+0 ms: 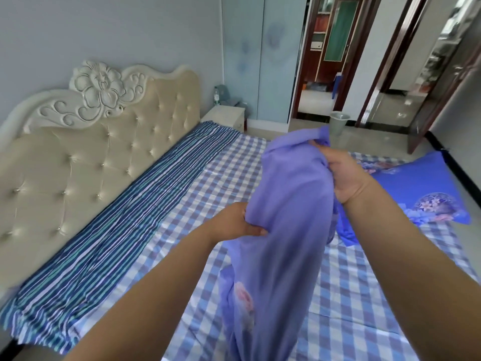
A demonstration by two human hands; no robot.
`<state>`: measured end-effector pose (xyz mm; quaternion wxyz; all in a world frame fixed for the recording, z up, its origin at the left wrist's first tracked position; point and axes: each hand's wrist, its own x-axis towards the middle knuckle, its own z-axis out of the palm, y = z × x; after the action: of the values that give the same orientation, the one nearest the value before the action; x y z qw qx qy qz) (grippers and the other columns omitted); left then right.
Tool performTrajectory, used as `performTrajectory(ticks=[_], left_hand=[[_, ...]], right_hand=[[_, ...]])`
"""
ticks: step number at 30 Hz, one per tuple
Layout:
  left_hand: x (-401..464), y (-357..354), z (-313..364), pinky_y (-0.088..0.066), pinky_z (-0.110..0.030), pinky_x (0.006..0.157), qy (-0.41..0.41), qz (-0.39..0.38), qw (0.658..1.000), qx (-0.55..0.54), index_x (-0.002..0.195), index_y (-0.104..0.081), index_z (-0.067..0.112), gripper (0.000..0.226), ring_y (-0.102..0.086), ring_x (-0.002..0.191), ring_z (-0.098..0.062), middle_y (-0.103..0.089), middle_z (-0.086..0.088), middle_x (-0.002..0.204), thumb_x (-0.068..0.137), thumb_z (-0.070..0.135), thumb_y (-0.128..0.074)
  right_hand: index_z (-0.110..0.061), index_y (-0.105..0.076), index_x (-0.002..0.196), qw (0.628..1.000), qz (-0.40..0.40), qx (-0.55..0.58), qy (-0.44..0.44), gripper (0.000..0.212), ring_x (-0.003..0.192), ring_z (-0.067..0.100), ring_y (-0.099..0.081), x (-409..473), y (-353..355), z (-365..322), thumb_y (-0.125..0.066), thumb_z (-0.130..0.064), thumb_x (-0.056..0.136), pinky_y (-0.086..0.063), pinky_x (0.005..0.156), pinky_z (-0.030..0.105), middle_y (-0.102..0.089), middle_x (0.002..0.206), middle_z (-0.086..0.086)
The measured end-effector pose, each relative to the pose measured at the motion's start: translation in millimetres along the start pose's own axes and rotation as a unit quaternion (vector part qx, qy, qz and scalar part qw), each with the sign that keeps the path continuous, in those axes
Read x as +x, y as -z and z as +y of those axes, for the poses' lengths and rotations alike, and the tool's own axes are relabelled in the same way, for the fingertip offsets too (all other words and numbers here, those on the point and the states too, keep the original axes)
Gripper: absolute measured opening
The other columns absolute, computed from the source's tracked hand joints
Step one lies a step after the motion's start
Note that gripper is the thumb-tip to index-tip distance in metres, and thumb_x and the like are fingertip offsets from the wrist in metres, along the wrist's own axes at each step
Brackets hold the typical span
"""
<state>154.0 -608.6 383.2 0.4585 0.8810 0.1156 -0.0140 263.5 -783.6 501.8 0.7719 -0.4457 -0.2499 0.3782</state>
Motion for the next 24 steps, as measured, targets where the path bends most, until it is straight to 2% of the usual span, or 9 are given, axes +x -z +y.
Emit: performTrajectory(ticks=[2,5,9,12,14,17,19,22,24], left_hand=[[1.2,-12.7,-24.3,-0.046,-0.023,0.081,0.039,-0.036,0.994,0.091,0.108,-0.067,0.016,0.039,-0.064,0.095,-0.008,-0.070,0.001,0.101,0.075,0.033,-0.080],[1.2,-30.7,-69.8,-0.044,-0.030,0.083,0.123,-0.022,0.975,0.184,0.111,-0.064,0.013,0.034,-0.061,0.105,-0.028,-0.067,-0.009,0.109,0.090,0.039,-0.058],[1.4,-4.7,-83.5,-0.051,-0.039,0.079,0.185,0.228,0.956,0.017,0.092,-0.064,0.010,0.023,-0.064,0.093,-0.036,-0.068,-0.016,0.093,0.083,0.027,-0.051],[-0.2,34.7,-45.3,-0.044,-0.037,0.073,0.111,0.383,0.917,-0.025,0.092,-0.062,0.003,0.026,-0.062,0.087,-0.039,-0.066,-0.022,0.090,0.080,0.020,-0.047],[-2.7,67.7,-7.4,-0.042,-0.036,0.068,0.014,0.432,0.902,-0.017,0.086,-0.061,0.005,0.024,-0.056,0.075,-0.033,-0.064,-0.018,0.080,0.078,0.020,-0.044],[1.2,102.0,46.3,-0.037,-0.032,0.057,-0.100,0.354,0.929,0.040,0.068,-0.055,0.012,0.017,-0.042,0.062,-0.021,-0.052,-0.004,0.060,0.070,0.023,-0.042],[4.6,97.9,71.4,-0.035,-0.030,0.056,-0.152,0.259,0.951,0.068,0.064,-0.055,0.011,0.015,-0.040,0.059,-0.016,-0.048,0.001,0.056,0.065,0.021,-0.044],[1.9,73.4,67.8,-0.032,-0.029,0.055,-0.162,0.162,0.967,0.114,0.060,-0.053,0.017,0.010,-0.040,0.053,-0.006,-0.048,0.006,0.056,0.070,0.019,-0.055],[-3.7,67.7,36.9,-0.034,-0.027,0.055,-0.112,0.113,0.982,0.105,0.065,-0.051,0.021,0.024,-0.042,0.053,-0.004,-0.051,0.006,0.059,0.079,0.025,-0.071]], right_hand=[[-0.017,-0.075,0.071,0.997,-0.008,0.059,0.047,0.034,0.073,0.010,-0.068,-5.3,0.5,-15.7,-0.092,-0.027,0.042,-0.054,0.068,0.019,-0.070,0.070,-0.002],[-0.020,-0.075,0.071,0.992,0.031,0.057,0.105,0.019,0.073,0.009,-0.068,-6.6,-0.3,-38.8,-0.063,-0.030,0.081,-0.053,0.069,0.019,-0.069,0.068,-0.005],[-0.017,-0.067,0.080,0.978,0.154,0.068,0.126,0.030,0.074,0.011,-0.068,-12.7,21.8,-49.0,-0.045,-0.028,0.098,-0.055,0.066,0.024,-0.067,0.071,-0.003],[-0.020,-0.061,0.053,0.955,0.264,0.074,0.111,0.052,0.049,0.008,-0.058,-16.6,59.6,-36.3,-0.036,-0.025,0.099,-0.047,0.053,0.017,-0.056,0.051,-0.006],[-0.017,-0.063,0.077,0.949,0.299,-0.075,0.061,0.039,0.051,0.009,-0.055,-13.5,77.1,-25.3,-0.040,-0.042,0.098,-0.043,0.060,0.020,-0.058,0.062,-0.001],[-0.022,-0.032,0.145,0.860,0.212,-0.465,-0.007,0.071,0.111,0.009,-0.053,-6.9,58.4,1.5,-0.058,-0.053,0.087,-0.036,0.097,0.026,-0.052,0.122,-0.005],[-0.031,-0.013,0.151,0.828,0.093,-0.552,-0.033,0.102,0.111,0.003,-0.051,0.3,24.0,29.0,-0.073,-0.050,0.071,-0.039,0.094,0.020,-0.050,0.120,-0.016],[-0.008,-0.063,0.107,0.747,0.051,-0.662,-0.025,0.027,0.078,0.012,-0.051,19.2,2.1,57.7,-0.066,-0.021,0.083,-0.037,0.061,0.019,-0.058,0.077,-0.005],[-0.005,-0.056,0.066,0.779,0.134,-0.612,0.010,0.023,0.069,0.013,-0.045,25.7,1.3,58.3,-0.049,-0.002,0.088,-0.033,0.061,0.026,-0.052,0.062,-0.002]])
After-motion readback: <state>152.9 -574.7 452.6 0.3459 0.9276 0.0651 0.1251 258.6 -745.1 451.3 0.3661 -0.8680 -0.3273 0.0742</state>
